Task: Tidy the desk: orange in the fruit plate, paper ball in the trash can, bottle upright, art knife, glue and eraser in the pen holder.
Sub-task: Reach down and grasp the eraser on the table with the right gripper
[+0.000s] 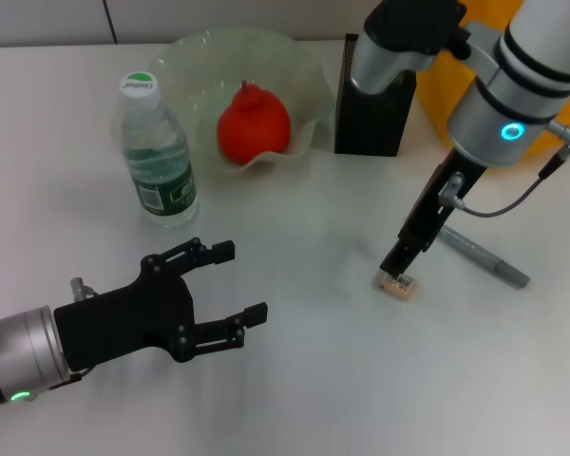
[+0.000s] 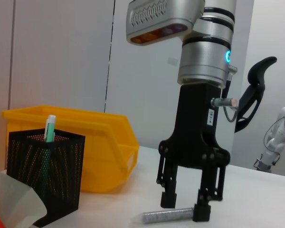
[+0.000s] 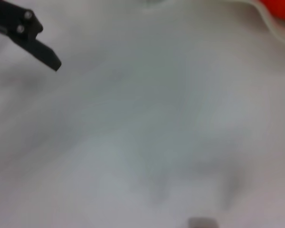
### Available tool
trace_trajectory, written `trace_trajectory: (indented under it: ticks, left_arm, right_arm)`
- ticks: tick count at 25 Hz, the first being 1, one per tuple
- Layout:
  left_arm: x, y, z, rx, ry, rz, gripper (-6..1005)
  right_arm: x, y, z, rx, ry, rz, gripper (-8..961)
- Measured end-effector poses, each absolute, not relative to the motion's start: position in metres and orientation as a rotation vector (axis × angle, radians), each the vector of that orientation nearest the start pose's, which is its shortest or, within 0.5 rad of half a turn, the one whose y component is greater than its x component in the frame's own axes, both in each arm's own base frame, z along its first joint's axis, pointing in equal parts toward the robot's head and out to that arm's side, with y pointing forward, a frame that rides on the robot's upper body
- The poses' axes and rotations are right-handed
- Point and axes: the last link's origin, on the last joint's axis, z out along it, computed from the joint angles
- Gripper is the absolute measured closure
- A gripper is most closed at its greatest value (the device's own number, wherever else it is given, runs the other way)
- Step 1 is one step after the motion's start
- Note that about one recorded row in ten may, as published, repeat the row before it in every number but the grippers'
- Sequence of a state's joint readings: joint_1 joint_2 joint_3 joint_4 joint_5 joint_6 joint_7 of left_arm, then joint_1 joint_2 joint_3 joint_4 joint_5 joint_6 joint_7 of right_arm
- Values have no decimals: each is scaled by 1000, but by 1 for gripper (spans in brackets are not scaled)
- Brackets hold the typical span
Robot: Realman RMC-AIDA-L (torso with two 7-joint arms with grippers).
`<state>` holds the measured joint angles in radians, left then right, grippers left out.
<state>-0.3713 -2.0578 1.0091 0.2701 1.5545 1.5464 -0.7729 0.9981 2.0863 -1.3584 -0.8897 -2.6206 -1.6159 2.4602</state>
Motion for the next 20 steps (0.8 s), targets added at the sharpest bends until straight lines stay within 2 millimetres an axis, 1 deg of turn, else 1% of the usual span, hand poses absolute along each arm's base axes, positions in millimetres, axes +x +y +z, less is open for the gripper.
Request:
trace_trajectory:
  ticks: [1,5,10,20]
  left_arm:
    - [-294,251,-55,-2645,-381,-912,136]
    - [-295,251,-55,-2649,-399,-911,136]
    - [-292,254,-54,-2652,-378,-914,136]
    - [-291,254,-53,-2654,-370,-925,136]
  right_arm:
    - [135,380,-43,-2801,790,-818,331]
    - [138,376,-54,-2814,728,-870,357]
    - [141,374,-61,-2825,715,-878,390]
    - [149,374,-69,-2810,702,-892,450]
